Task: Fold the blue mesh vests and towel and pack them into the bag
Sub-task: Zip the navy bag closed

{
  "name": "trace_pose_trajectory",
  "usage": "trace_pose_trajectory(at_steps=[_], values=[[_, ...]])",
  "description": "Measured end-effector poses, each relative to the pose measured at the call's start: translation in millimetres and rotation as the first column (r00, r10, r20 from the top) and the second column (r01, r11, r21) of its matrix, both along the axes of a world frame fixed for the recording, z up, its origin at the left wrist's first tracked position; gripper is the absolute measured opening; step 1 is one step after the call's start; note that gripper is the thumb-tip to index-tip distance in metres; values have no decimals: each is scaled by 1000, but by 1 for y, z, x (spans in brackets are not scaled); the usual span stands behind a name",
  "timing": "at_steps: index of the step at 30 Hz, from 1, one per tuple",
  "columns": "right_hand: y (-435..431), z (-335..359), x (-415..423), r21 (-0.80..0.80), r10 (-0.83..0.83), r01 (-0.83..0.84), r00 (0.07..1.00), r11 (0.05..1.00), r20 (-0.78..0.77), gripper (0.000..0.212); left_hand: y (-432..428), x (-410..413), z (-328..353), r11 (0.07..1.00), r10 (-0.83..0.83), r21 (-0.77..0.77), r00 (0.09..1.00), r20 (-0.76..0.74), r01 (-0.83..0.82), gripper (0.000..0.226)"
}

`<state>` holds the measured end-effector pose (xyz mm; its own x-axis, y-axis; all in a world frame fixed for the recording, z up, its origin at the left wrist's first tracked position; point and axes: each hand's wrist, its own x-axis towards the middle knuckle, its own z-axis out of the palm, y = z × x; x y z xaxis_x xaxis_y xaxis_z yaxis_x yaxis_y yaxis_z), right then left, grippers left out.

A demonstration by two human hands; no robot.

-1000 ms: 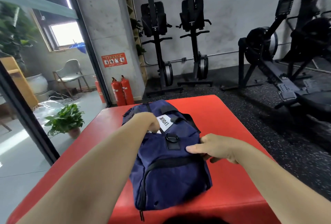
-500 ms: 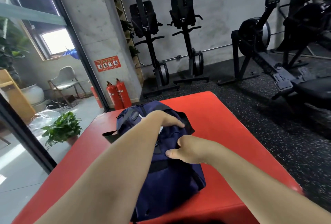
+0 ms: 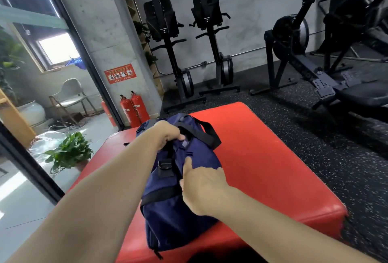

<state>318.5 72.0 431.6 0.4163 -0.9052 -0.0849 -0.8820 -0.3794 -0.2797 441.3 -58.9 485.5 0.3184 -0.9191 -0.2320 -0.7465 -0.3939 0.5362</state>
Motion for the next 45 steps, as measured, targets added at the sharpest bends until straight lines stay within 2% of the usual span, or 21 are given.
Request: trace_pose_trajectory(at_steps=[1,4,10,13,14,17,19,21,24,25,27,28,29,31,33,35,38,42,43,45], values=[[3,0,6,-8,14,-14,1000,1000,-19,76,0,3,2,999,-5,-40,999,-40,4,38],[12,0,25,15,76,-76,997,997,-34,83,4,11,9,994,-40,-104,991,-128,27,51],[6,-15,47,137,283,-299,951,944,126,76,9,42,20,963,-236,-160,965,-111,217,26],[1,-15,40,170,357,-391,913,905,197,65,6,64,23,935,-339,-143,937,-83,325,57],[-2,-14,35,154,360,-395,909,906,209,58,6,70,26,921,-379,-136,920,-104,364,55],[-17,-8,19,-56,266,-260,943,964,199,30,8,88,33,893,-448,-121,881,-150,434,10],[-31,-6,9,-218,104,-75,987,973,126,24,8,100,38,890,-457,-106,867,-197,444,15],[-45,-5,2,-254,-29,53,995,966,98,26,9,106,44,901,-429,-49,869,-246,431,7],[-63,-5,3,-269,-91,102,994,958,53,39,11,108,46,911,-391,41,889,-238,411,55],[-67,-4,6,-299,-110,112,994,948,25,46,12,109,42,909,-388,55,889,-242,412,59],[-79,-3,10,-355,-173,162,985,921,1,58,15,111,31,908,-382,65,880,-282,415,41],[-85,-1,11,-369,-199,192,980,909,20,56,16,114,26,913,-368,56,874,-318,405,27],[-91,3,10,-376,-218,218,975,900,43,49,19,115,22,916,-357,51,865,-352,399,16],[-96,12,10,-399,-230,238,971,886,69,32,21,123,17,917,-353,39,853,-384,397,12],[-90,19,18,-453,-175,184,983,872,62,23,26,129,19,913,-373,39,870,-323,406,18],[-73,20,37,-501,-60,78,997,862,51,22,31,135,22,919,-381,18,901,-207,393,27],[-52,12,64,-422,30,25,992,906,122,19,46,138,25,912,-410,-44,909,-73,408,26],[-40,0,78,-340,-38,66,995,938,90,28,74,143,21,902,-429,-30,902,45,430,71],[-37,-2,81,-345,-51,78,995,935,85,33,81,145,18,903,-425,-33,903,65,428,73],[-31,-4,89,-335,-80,104,993,937,87,41,93,145,14,902,-415,-47,893,174,429,48]])
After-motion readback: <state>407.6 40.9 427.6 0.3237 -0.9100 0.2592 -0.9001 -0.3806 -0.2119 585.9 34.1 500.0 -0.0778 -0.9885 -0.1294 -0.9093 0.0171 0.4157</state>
